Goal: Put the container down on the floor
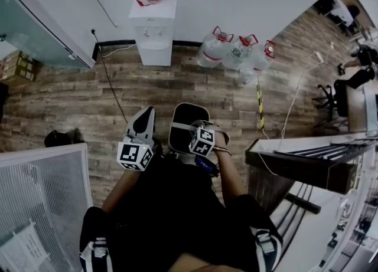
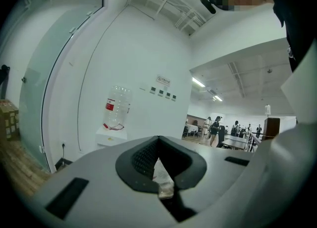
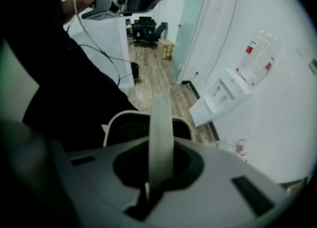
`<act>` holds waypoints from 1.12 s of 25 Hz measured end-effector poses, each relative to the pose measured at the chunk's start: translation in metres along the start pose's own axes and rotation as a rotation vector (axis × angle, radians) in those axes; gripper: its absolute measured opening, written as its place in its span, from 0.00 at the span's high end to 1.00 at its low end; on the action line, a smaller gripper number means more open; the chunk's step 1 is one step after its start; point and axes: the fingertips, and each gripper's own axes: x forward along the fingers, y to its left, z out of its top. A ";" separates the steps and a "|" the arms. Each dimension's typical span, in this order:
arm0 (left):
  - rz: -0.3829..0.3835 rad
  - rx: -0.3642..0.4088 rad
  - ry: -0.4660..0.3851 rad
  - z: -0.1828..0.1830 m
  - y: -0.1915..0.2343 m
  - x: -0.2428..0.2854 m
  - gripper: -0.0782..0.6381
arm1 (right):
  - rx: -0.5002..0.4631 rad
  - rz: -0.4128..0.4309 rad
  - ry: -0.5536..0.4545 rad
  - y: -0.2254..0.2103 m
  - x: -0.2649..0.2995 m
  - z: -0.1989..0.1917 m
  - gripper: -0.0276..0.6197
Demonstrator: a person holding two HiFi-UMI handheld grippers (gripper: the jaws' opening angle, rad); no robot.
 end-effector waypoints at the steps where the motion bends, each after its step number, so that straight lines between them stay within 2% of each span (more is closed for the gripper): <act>1: 0.008 0.000 0.000 0.000 0.000 0.002 0.85 | -0.006 0.002 0.002 -0.004 0.002 -0.002 0.91; 7: 0.025 0.010 0.019 -0.007 0.006 0.019 0.85 | 0.002 0.015 0.022 -0.024 0.013 -0.018 0.91; 13: 0.027 -0.012 0.038 -0.013 0.034 0.061 0.85 | 0.026 0.024 0.044 -0.060 0.028 -0.025 0.91; 20: 0.004 -0.028 0.065 -0.006 0.075 0.140 0.85 | 0.026 0.028 0.062 -0.119 0.050 -0.018 0.91; 28: -0.052 -0.055 0.106 0.009 0.130 0.220 0.85 | 0.037 0.036 0.068 -0.198 0.063 0.013 0.91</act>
